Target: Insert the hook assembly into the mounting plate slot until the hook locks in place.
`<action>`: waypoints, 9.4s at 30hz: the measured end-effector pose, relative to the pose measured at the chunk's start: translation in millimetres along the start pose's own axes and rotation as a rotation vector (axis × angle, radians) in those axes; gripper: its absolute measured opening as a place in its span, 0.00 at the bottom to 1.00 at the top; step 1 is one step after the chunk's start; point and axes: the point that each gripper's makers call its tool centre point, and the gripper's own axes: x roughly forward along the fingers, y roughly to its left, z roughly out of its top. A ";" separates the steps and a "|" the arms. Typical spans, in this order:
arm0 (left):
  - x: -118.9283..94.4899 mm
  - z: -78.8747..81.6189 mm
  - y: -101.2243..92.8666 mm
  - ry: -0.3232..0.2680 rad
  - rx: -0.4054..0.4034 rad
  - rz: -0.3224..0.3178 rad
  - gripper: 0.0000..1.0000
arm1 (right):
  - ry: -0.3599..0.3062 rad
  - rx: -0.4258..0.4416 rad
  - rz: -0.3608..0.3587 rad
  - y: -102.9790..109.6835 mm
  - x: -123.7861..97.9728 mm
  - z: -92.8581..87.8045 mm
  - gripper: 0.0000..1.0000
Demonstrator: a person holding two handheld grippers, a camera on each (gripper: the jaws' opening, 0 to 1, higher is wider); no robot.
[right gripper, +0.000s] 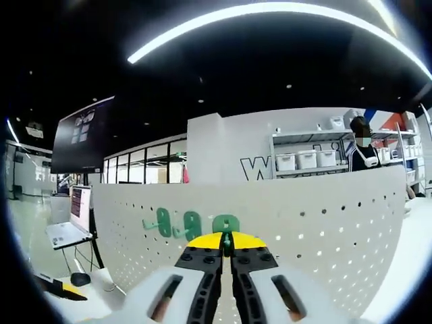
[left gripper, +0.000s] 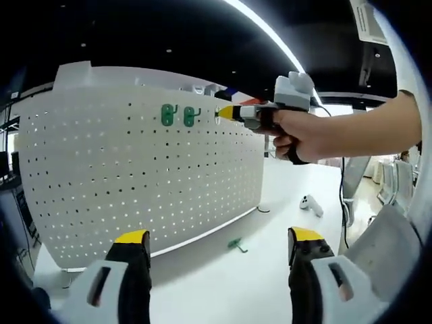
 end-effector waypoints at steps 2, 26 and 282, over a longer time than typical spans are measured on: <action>-0.7 -1.7 -0.5 0.005 0.009 -0.002 0.86 | -0.009 -0.006 -0.002 -1.0 2.4 2.5 0.01; -8.6 -7.3 5.7 0.024 0.016 0.019 0.84 | 0.007 -0.031 0.000 -1.8 22.7 -1.4 0.01; 31.6 -63.5 -17.6 0.393 0.296 -0.355 0.82 | 0.453 0.038 0.224 -2.0 -227.6 -164.9 0.63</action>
